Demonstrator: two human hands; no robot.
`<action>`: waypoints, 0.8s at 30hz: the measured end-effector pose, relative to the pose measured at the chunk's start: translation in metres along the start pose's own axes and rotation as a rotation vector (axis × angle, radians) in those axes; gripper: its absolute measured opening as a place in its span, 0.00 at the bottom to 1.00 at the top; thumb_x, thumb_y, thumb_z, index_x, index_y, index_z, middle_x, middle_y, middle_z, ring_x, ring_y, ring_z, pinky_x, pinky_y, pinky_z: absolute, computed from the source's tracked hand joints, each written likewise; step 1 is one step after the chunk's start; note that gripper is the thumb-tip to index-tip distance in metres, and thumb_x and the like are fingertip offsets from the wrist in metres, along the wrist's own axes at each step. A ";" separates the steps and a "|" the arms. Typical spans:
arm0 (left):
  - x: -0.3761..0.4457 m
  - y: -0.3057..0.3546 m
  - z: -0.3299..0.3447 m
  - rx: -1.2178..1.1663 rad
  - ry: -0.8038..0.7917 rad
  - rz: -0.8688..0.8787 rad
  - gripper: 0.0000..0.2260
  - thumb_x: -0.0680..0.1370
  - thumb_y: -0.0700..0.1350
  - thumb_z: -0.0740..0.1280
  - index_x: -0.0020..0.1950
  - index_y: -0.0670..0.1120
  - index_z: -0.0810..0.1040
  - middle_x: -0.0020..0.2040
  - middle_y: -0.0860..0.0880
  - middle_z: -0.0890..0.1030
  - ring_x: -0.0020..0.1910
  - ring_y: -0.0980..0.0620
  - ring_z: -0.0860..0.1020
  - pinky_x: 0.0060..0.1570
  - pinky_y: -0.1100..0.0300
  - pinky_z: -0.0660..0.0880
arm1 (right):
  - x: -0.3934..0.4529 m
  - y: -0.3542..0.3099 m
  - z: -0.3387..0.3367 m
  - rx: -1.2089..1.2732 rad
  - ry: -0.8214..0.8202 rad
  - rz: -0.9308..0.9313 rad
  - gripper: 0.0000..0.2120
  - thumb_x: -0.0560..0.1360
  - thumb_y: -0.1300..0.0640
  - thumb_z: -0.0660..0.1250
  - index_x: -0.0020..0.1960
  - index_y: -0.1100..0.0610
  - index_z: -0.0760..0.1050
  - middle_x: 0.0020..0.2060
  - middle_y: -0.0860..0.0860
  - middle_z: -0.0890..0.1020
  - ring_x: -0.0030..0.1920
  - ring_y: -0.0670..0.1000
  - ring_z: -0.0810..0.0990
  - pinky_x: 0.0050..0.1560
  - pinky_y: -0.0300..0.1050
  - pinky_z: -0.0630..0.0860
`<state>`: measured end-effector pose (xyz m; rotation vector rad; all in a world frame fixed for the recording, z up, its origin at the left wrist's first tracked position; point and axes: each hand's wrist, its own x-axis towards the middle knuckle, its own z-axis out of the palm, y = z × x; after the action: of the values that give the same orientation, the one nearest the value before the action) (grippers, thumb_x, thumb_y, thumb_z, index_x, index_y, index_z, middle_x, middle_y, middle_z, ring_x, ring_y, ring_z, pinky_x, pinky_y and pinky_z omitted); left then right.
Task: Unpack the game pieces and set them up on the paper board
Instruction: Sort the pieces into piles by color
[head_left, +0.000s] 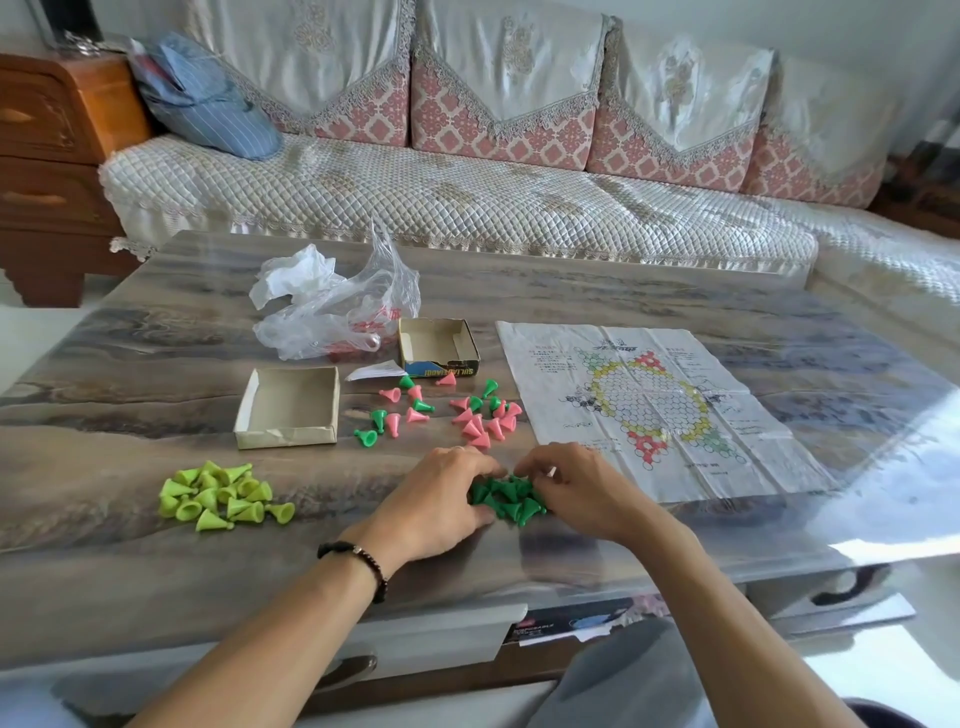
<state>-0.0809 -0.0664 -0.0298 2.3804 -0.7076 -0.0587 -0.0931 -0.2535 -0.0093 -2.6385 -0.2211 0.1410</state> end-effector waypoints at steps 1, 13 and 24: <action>-0.001 -0.001 0.000 -0.010 0.003 0.003 0.20 0.72 0.44 0.73 0.64 0.48 0.78 0.59 0.51 0.79 0.56 0.53 0.75 0.56 0.57 0.73 | 0.000 0.000 0.000 0.005 0.005 0.002 0.14 0.77 0.62 0.58 0.56 0.54 0.80 0.51 0.49 0.81 0.46 0.44 0.75 0.42 0.33 0.68; -0.019 -0.031 -0.038 0.028 0.152 -0.034 0.18 0.74 0.49 0.71 0.64 0.54 0.77 0.54 0.57 0.78 0.50 0.58 0.75 0.52 0.60 0.74 | 0.026 -0.020 0.000 0.008 0.207 -0.061 0.11 0.77 0.60 0.62 0.55 0.55 0.81 0.49 0.49 0.79 0.45 0.45 0.74 0.42 0.35 0.65; 0.006 -0.058 -0.065 0.457 0.153 -0.181 0.12 0.76 0.46 0.66 0.59 0.52 0.75 0.56 0.50 0.75 0.49 0.48 0.79 0.43 0.56 0.76 | 0.103 -0.068 0.016 -0.122 0.162 -0.212 0.21 0.71 0.69 0.60 0.56 0.51 0.81 0.51 0.51 0.81 0.50 0.53 0.80 0.48 0.48 0.77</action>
<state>-0.0339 0.0051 -0.0125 2.8418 -0.4664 0.2302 -0.0036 -0.1683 0.0027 -2.7077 -0.4647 -0.1616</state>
